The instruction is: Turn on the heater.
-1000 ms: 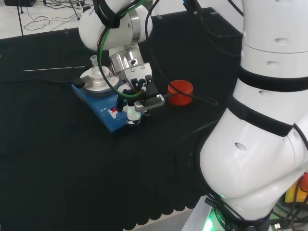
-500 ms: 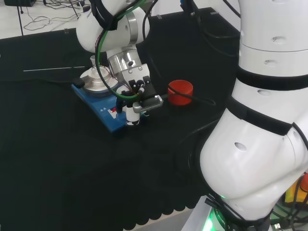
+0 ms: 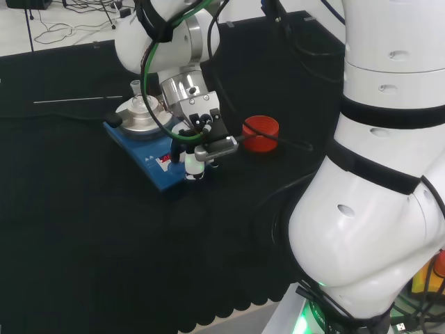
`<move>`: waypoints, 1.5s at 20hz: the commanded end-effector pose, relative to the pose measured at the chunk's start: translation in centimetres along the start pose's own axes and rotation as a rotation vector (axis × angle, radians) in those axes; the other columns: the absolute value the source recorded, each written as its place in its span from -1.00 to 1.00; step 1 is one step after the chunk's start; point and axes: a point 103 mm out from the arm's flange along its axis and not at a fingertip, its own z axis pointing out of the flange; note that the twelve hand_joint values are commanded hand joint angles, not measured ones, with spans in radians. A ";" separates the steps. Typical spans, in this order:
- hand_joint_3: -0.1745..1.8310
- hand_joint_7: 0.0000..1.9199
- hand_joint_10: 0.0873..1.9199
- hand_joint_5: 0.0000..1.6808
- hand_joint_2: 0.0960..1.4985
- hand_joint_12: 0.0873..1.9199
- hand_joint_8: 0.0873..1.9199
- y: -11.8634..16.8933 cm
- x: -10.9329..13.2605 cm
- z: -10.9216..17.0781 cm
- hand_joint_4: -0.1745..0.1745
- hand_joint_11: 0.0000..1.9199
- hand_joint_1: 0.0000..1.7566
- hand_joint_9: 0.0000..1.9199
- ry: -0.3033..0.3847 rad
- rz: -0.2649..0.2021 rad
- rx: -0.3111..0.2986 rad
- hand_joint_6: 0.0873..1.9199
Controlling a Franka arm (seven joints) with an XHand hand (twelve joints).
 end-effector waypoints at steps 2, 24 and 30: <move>0.22 0.52 0.47 -0.59 -0.25 0.25 0.60 0.3 -0.6 0.2 -0.03 0.12 0.59 0.63 0.008 -0.003 0.014 -0.91; 0.22 0.52 0.47 -0.52 -0.26 0.25 0.60 -1.4 0.6 -2.5 -0.06 0.13 0.59 0.63 0.016 -0.014 -0.004 -0.90; 0.22 0.52 0.46 -0.51 -0.26 0.25 0.59 -3.1 1.3 -4.7 -0.06 0.13 0.59 0.63 0.011 -0.022 -0.056 -0.89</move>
